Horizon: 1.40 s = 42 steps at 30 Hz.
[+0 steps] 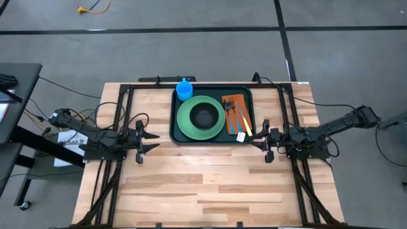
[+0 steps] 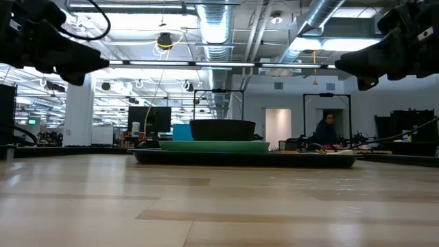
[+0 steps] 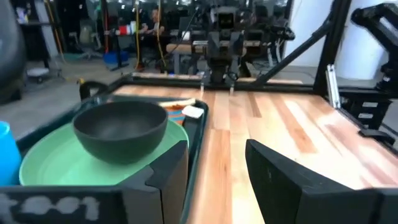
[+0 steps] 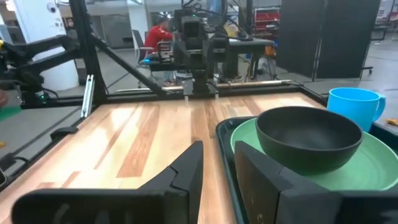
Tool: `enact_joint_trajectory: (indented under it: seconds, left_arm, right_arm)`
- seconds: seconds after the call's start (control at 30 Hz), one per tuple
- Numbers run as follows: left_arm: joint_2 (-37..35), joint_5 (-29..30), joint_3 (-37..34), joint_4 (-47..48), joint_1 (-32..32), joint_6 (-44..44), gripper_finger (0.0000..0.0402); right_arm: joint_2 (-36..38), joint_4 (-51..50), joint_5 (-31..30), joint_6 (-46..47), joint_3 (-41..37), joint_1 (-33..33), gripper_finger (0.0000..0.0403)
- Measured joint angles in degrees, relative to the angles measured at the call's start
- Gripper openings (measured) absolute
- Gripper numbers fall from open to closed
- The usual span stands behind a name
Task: Set up tray
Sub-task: Return to Home Position
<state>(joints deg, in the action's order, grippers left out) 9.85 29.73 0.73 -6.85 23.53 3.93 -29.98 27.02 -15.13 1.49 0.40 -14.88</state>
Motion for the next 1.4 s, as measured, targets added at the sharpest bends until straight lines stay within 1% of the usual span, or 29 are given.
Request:
enact_joint_trajectory:
  seconds: [0.1,0.27,0.43,0.53,0.73,1.4]
  left_arm:
    - [-0.27,0.12,0.0,-0.01,0.04,-1.38,0.0152]
    - [-0.22,0.08,-0.02,1.72,0.02,-1.15,0.0152]
    - [-0.22,-1.97,-0.02,1.85,0.02,-0.26,0.0152]
    - [-0.22,-2.11,-0.02,1.91,0.02,-0.74,0.0152]
    - [-0.22,-2.09,-0.02,2.0,0.02,-1.04,0.0152]
    - [-0.22,-2.11,-0.04,2.16,0.02,-1.88,0.0152]
  right_arm:
    - [0.0,-0.02,0.02,0.33,0.0,0.44,0.0086]
    - [0.0,-1.31,0.02,-2.83,-0.02,1.47,0.0086]
    - [0.0,-1.79,0.02,-2.9,-0.04,1.49,0.0086]
    - [0.0,-1.77,0.02,-2.87,-0.04,1.49,0.0086]
    - [0.0,-1.77,0.02,3.35,-0.07,1.49,0.0086]
    - [0.0,-1.77,0.04,3.02,-0.11,1.49,0.0086]
